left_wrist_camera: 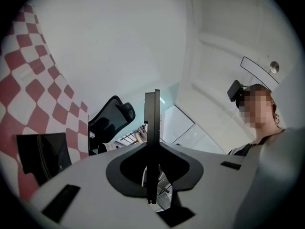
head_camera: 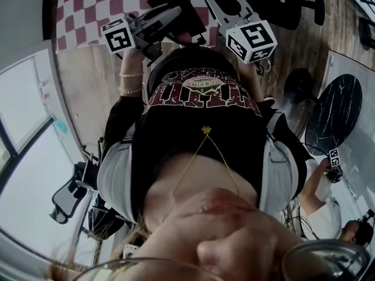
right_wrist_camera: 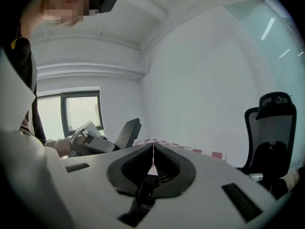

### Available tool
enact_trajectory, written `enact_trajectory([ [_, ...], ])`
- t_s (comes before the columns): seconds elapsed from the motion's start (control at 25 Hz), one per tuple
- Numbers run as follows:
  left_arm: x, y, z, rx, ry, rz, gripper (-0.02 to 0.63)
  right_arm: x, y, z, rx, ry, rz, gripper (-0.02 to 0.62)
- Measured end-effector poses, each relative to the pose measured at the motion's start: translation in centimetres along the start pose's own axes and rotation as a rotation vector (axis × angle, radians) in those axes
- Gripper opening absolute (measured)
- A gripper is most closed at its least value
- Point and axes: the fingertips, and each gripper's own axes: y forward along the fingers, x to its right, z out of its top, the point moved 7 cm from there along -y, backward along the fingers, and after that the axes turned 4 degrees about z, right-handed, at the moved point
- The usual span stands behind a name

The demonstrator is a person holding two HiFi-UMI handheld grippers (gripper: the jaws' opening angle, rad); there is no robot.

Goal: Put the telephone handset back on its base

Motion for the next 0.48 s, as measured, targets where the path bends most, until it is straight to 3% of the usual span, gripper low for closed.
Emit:
enact_trajectory([
  [0.48, -1.5, -0.5, 0.4, -0.058, -0.013, 0.023, 0.077, -0.1, 0.5, -1.6, -0.006, 0.054, -0.032, 0.021],
])
